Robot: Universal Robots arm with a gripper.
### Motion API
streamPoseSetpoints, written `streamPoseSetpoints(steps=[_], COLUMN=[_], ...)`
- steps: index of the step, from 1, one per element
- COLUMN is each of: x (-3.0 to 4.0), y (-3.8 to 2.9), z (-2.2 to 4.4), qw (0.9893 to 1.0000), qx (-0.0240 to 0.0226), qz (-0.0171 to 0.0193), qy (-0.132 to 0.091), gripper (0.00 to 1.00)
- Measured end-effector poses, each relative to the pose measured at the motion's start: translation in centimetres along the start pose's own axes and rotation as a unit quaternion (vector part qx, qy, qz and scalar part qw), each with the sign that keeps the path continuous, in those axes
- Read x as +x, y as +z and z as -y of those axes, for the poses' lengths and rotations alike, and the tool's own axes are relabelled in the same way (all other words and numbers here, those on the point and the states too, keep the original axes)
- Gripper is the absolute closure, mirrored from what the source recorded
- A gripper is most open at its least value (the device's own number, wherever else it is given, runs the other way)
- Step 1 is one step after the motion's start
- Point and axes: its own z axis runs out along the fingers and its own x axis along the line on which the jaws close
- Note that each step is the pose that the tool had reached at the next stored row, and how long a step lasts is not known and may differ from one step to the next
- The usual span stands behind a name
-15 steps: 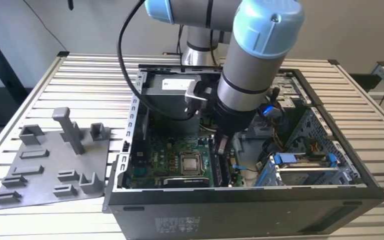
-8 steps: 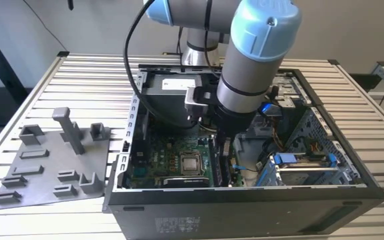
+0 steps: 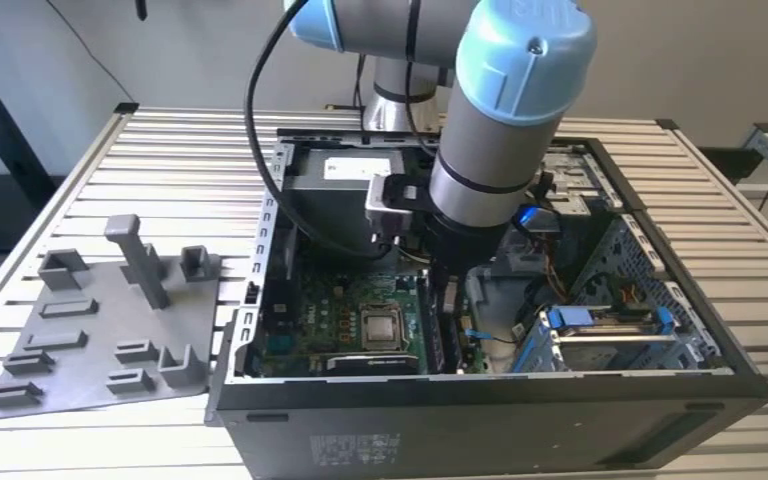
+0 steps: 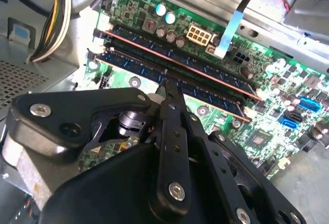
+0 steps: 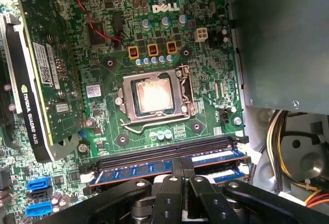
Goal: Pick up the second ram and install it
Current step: 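Press down the second ram until it locks into place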
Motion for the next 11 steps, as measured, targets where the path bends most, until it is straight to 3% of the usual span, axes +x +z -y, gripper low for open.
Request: streamPoseSetpoints(steps=[11], x=[0.18], y=[1.63], z=[0.05], qw=[1.0000], qx=[-0.0005], qz=[-0.0016], qy=[-0.003], gripper=[0.89])
